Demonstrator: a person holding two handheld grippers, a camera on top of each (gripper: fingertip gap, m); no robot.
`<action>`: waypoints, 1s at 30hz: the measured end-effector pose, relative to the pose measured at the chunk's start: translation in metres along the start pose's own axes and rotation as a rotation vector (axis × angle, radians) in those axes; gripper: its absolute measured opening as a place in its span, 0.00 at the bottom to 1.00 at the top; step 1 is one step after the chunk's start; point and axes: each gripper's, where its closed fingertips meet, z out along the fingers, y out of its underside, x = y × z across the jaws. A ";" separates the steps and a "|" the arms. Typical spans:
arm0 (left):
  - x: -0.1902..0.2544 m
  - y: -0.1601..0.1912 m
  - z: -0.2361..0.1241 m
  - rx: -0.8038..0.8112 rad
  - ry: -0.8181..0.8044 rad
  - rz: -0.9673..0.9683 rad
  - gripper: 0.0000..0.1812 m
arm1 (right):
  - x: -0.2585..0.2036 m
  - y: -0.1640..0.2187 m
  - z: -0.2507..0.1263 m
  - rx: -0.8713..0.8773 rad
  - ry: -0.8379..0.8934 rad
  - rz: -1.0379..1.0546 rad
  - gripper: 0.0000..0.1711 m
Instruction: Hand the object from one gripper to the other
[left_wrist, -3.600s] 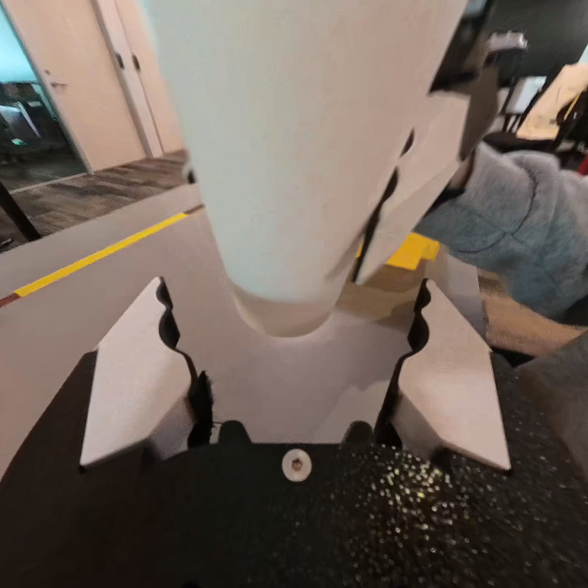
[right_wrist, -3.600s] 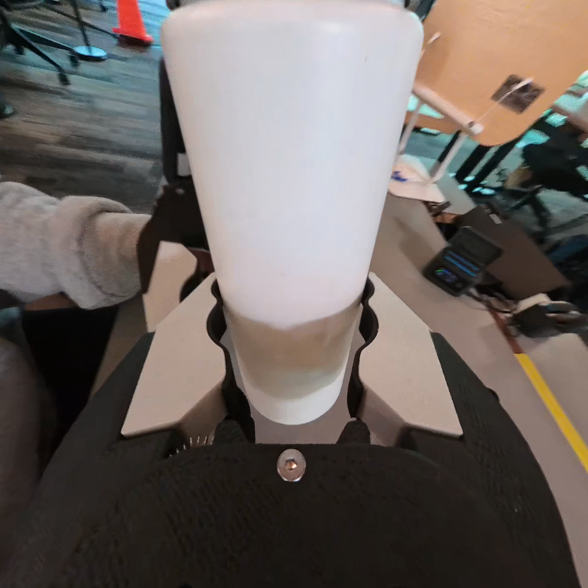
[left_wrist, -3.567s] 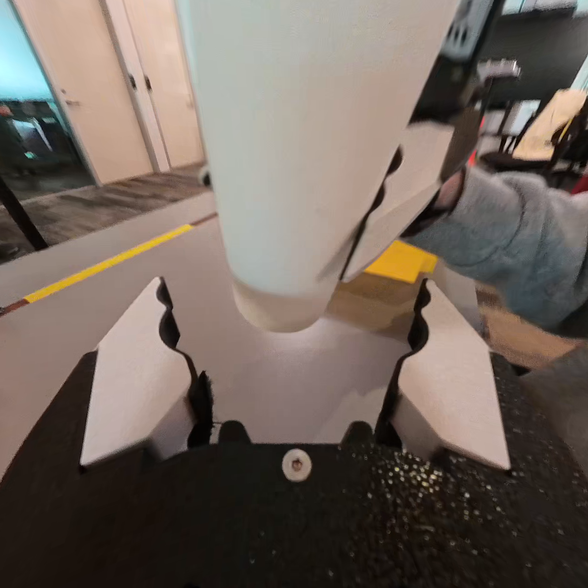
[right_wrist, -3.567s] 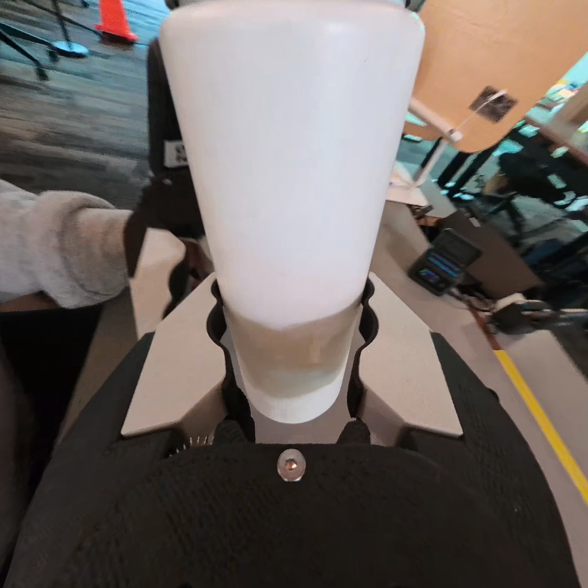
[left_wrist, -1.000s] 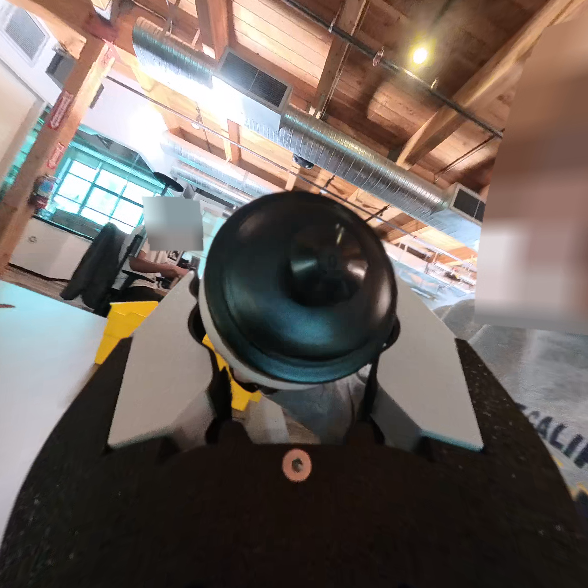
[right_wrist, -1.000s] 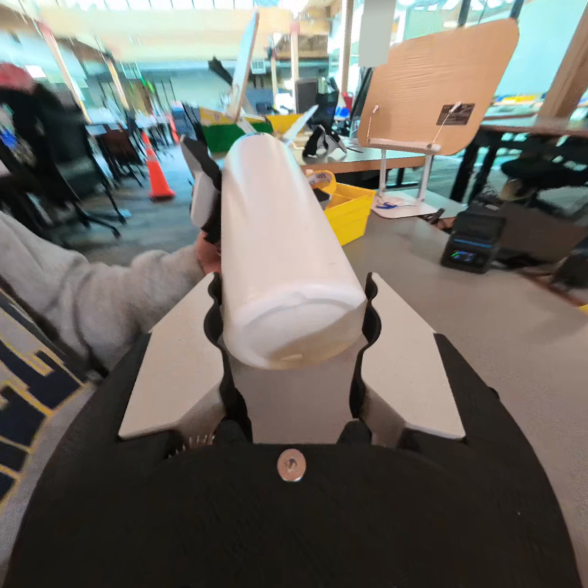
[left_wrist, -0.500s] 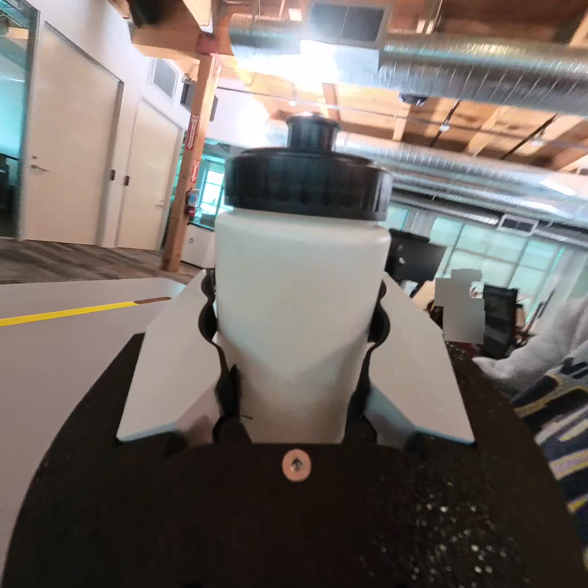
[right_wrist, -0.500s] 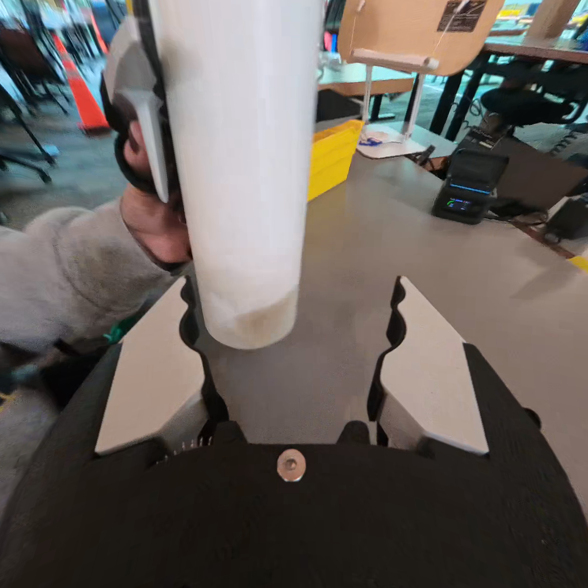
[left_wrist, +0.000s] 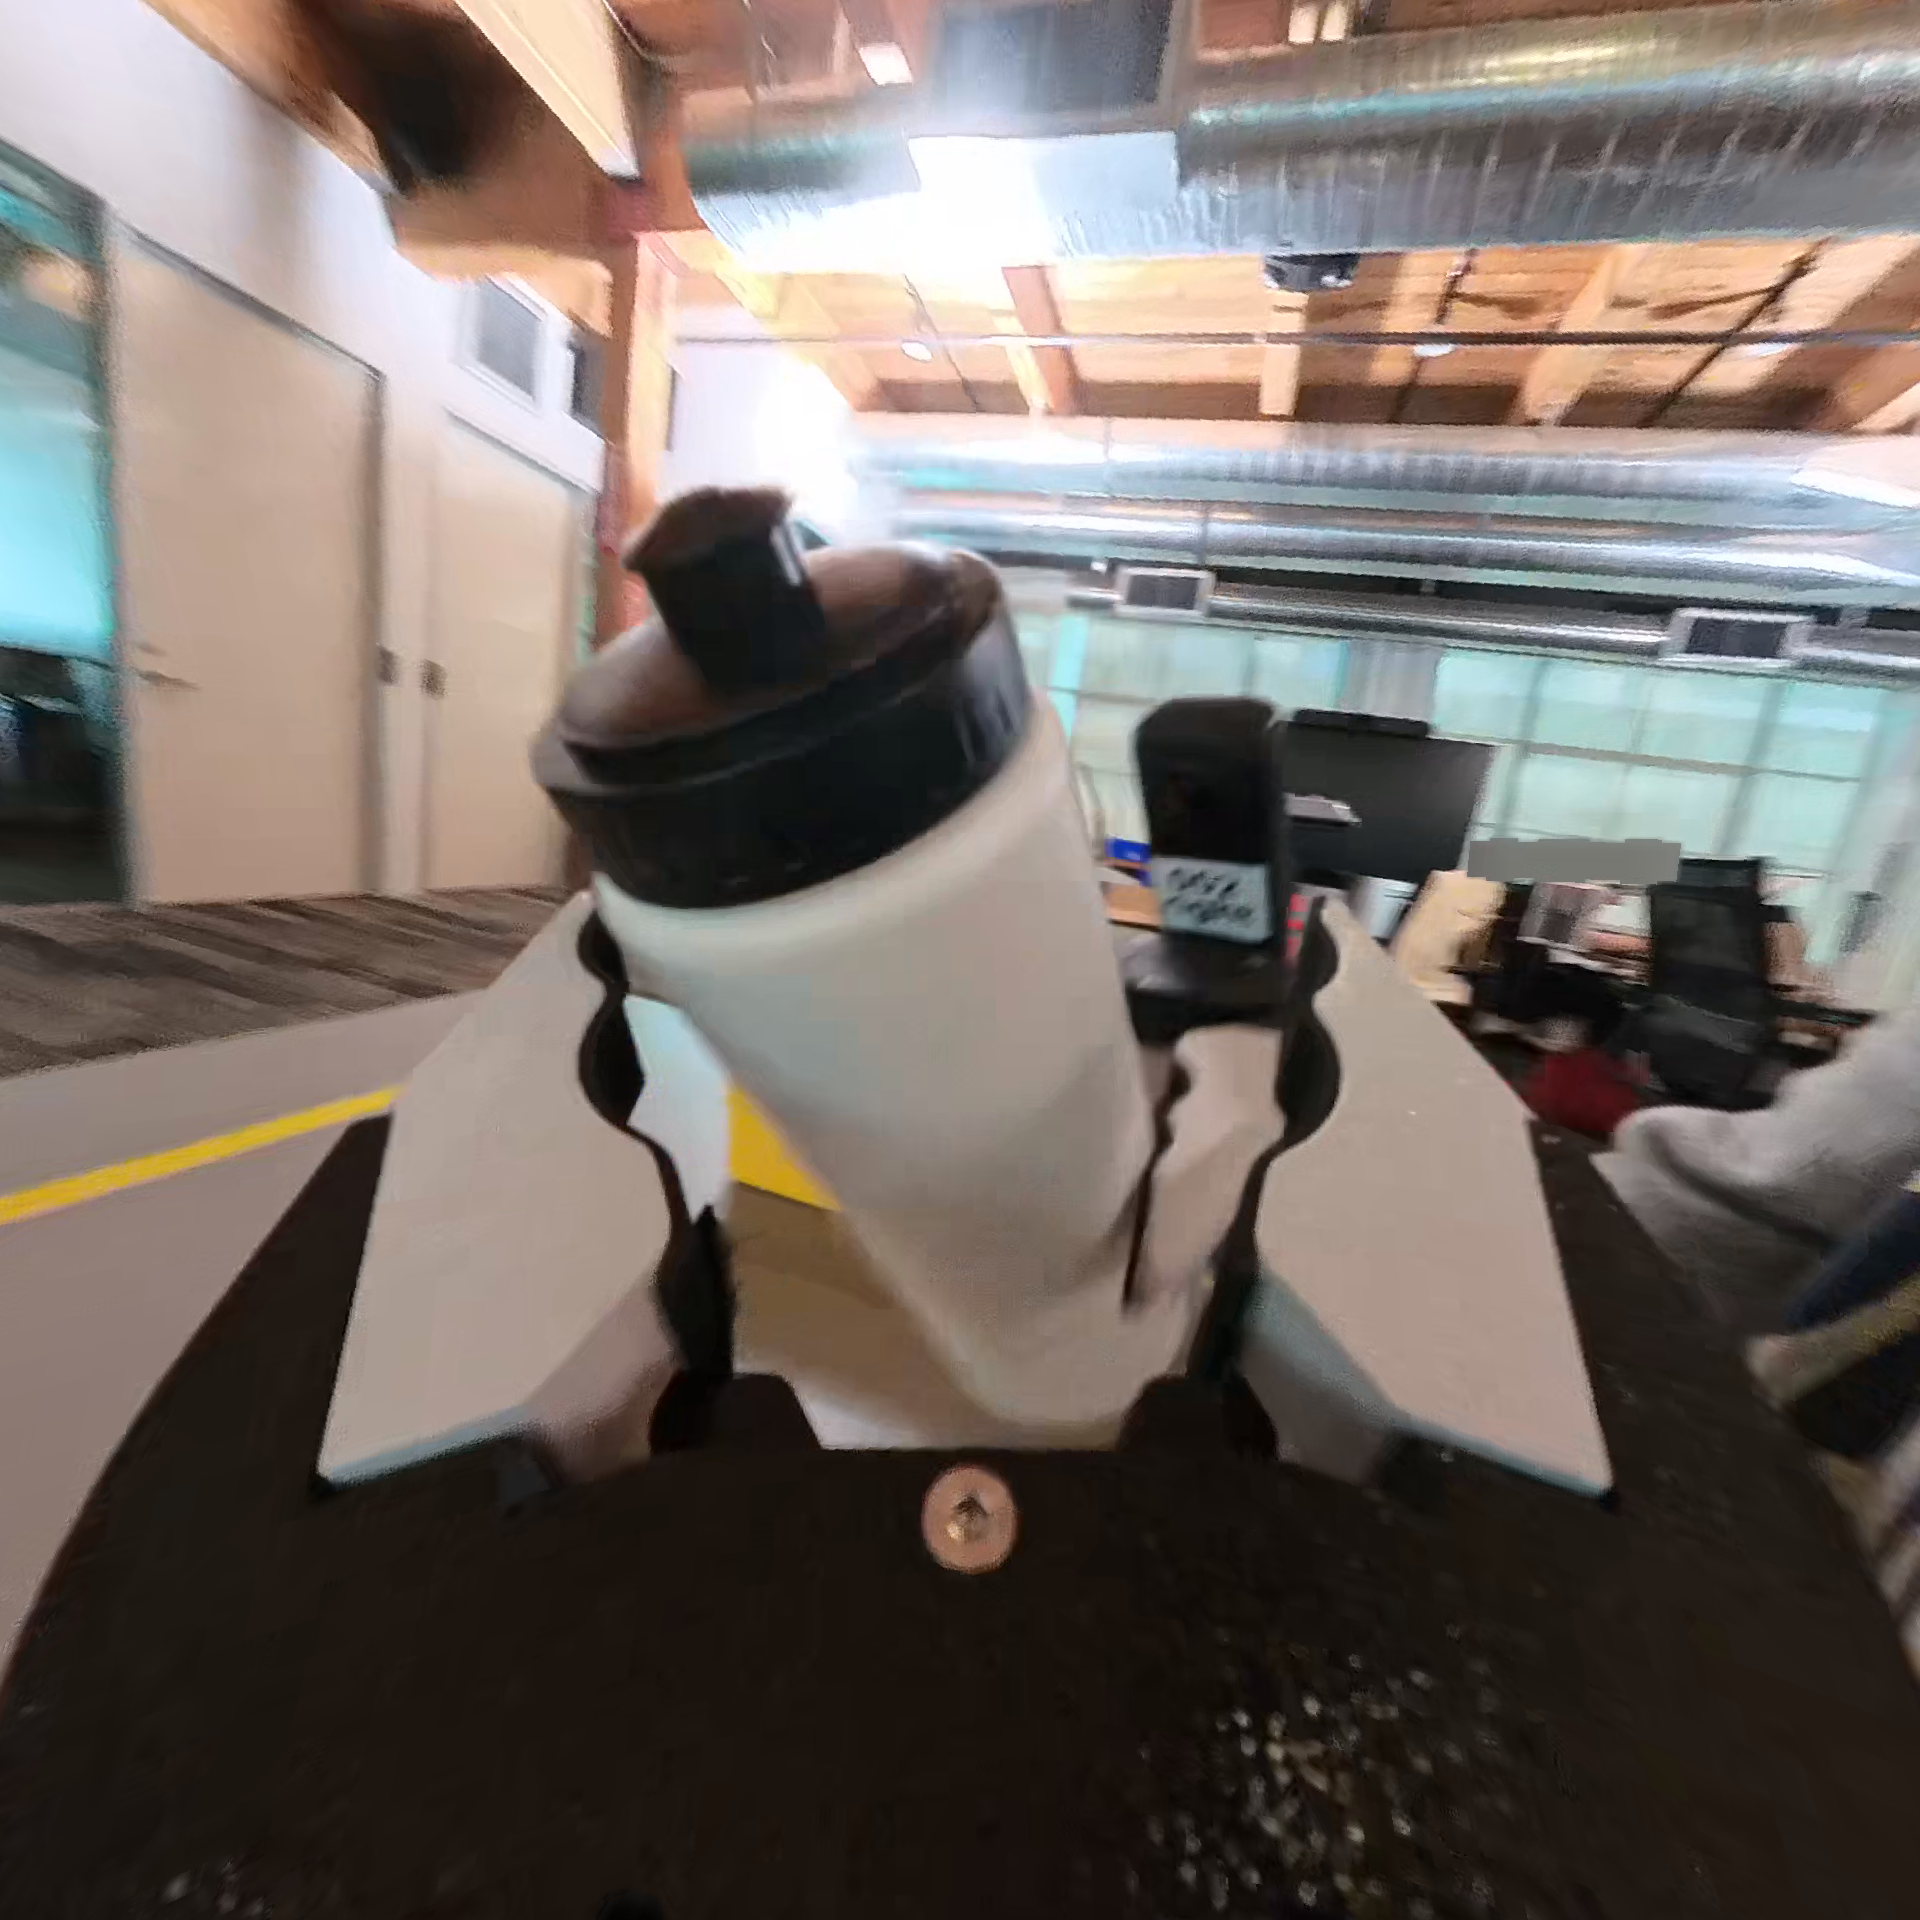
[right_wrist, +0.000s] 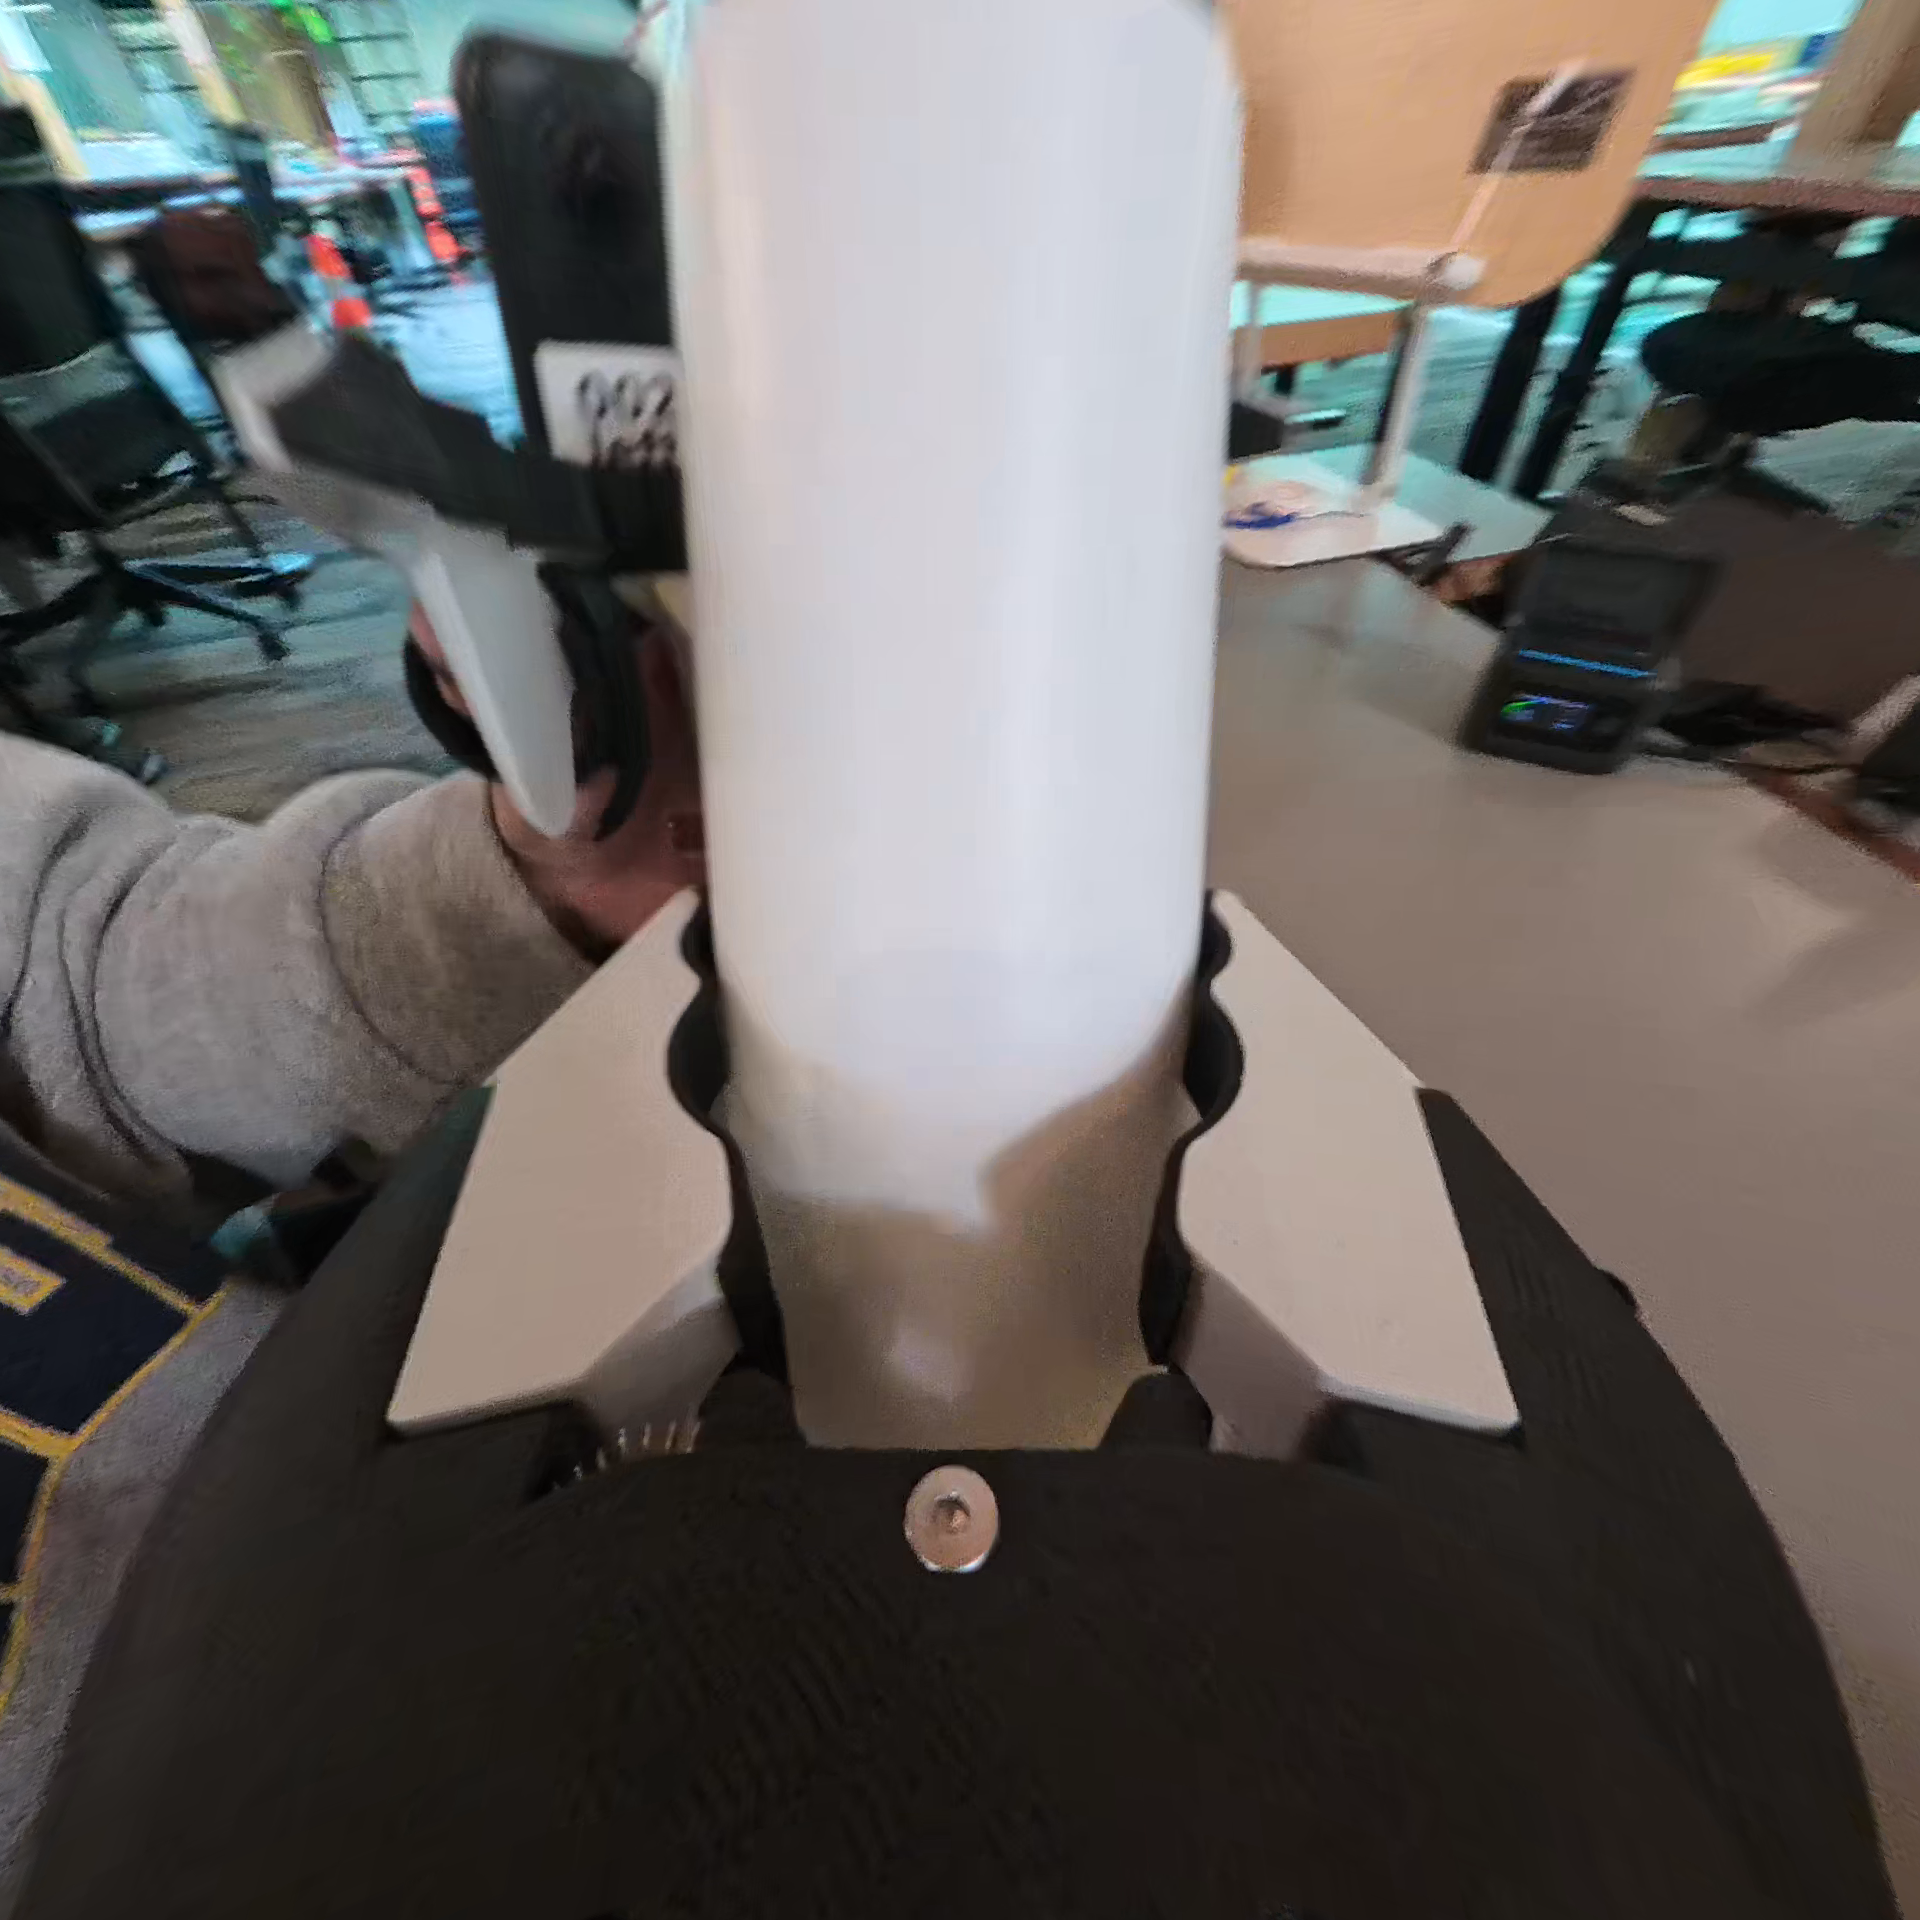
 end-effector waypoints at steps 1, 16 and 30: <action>-0.006 -0.003 -0.004 0.021 -0.037 0.044 0.68 | 0.008 -0.009 -0.014 -0.003 0.042 0.008 0.51; -0.077 0.060 -0.028 -0.113 -0.356 0.298 0.60 | 0.142 0.099 -0.286 -0.460 0.933 0.588 0.51; -0.096 0.089 -0.033 -0.255 -0.460 0.322 0.55 | 0.155 0.189 -0.256 -0.711 0.906 0.821 0.51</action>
